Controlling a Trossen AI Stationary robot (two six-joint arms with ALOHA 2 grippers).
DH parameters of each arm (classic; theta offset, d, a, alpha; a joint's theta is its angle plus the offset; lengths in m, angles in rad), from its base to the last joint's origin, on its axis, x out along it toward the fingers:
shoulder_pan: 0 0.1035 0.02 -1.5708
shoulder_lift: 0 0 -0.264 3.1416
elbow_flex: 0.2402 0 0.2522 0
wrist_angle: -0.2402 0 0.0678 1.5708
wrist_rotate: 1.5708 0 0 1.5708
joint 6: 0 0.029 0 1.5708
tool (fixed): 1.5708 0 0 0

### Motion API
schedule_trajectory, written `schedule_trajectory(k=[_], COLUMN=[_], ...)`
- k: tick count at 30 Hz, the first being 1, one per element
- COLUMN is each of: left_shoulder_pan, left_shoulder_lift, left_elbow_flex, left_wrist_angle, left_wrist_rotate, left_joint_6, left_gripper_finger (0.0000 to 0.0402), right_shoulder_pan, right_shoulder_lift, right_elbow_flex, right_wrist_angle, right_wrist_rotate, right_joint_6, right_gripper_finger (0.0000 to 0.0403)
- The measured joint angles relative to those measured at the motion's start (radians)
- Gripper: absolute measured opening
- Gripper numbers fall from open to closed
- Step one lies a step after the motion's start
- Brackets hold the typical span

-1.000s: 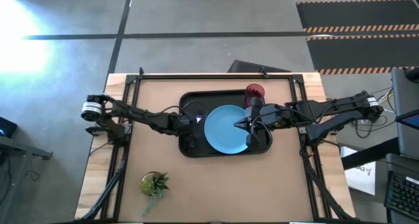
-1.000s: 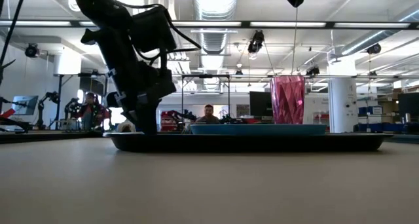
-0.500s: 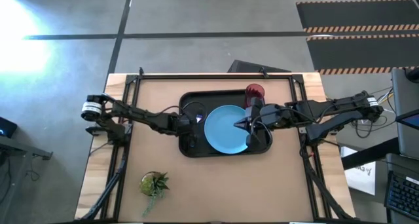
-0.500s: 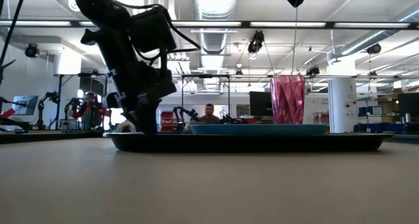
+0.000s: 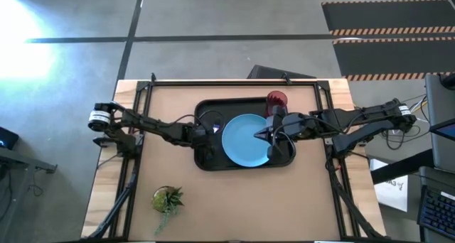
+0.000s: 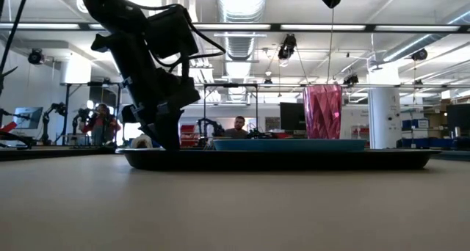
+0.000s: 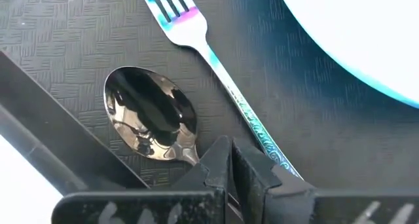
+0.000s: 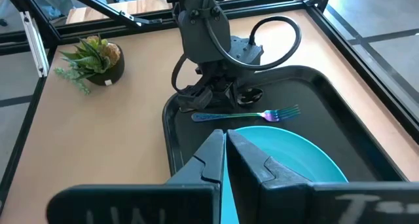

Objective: Pick and place plate/cup/fork/spoon on tray
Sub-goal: Adjust the blue fork

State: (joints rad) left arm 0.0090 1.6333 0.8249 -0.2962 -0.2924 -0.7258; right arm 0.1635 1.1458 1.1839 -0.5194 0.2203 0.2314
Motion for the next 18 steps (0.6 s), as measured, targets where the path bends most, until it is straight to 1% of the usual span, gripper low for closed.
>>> schedule_trajectory(k=[18], left_shoulder_pan=[-0.019], left_shoulder_lift=[0.0], left_elbow_flex=[-0.004], left_wrist_angle=[0.012], left_wrist_rotate=[0.0], left_joint_6=[-0.002], left_gripper_finger=[0.0], right_shoulder_pan=[0.0], right_shoulder_lift=[0.0], right_elbow_flex=[0.0], right_wrist_angle=[0.001], right_wrist_rotate=[0.008], right_joint_6=[0.0], right_gripper_finger=[0.0009])
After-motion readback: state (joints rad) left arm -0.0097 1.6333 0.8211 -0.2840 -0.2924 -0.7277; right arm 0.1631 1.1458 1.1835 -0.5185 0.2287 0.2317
